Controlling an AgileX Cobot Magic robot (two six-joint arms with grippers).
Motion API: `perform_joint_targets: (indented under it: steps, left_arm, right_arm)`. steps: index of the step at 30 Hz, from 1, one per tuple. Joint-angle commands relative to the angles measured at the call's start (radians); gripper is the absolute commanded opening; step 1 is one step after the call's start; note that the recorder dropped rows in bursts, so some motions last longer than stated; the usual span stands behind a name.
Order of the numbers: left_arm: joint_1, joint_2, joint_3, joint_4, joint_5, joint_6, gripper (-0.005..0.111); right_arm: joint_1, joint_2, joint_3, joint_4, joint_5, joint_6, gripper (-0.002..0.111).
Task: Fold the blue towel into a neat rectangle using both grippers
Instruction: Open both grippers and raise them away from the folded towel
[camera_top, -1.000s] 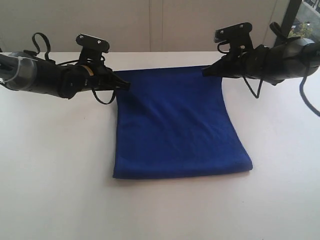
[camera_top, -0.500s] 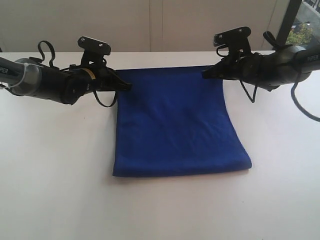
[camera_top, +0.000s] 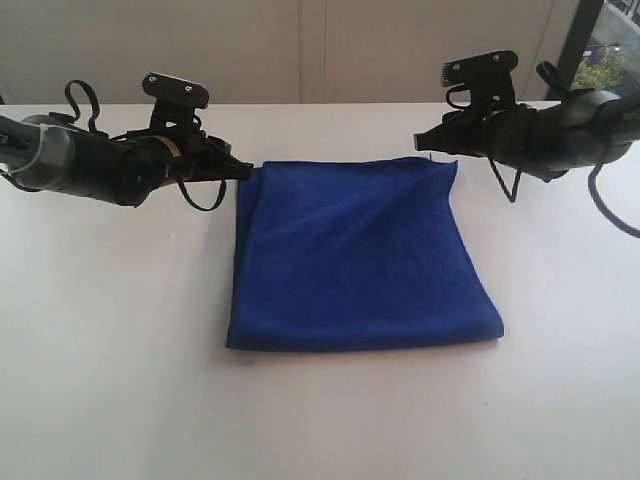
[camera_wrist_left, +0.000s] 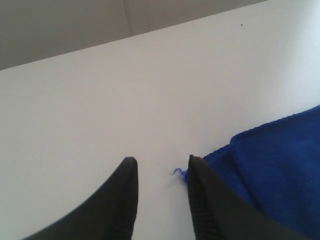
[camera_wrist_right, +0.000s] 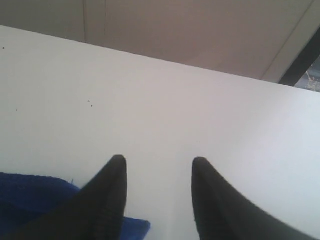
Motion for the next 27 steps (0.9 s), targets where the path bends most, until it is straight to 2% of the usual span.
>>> perform_joint_targets:
  steps: [1,5,11,13,22,27]
  left_arm:
    - [0.001,0.000,-0.002,-0.006,0.049,-0.019,0.040]
    - [0.001,-0.029,-0.002,-0.006,0.188,-0.054,0.036]
    - [0.001,-0.145,-0.002,-0.006,0.406,-0.054,0.007]
    - [0.001,-0.193,-0.002,-0.006,0.497,-0.054,0.000]
    - [0.001,-0.358,0.000,-0.038,0.833,-0.054,0.000]
    - [-0.001,-0.426,0.054,-0.082,0.885,-0.054,0.000]
  right_arm:
    - [-0.004,-0.001,-0.003,0.002,0.064,0.006,0.041]
    - [-0.004,-0.033,-0.003,0.009,0.205,0.008,0.032]
    - [-0.004,-0.151,0.007,0.009,0.408,0.048,0.001]
    - [-0.004,-0.189,0.014,0.009,0.462,0.080,0.000]
    - [-0.004,-0.393,0.187,0.009,0.567,0.156,0.000]
    - [-0.004,-0.530,0.328,0.000,0.567,0.174,0.000]
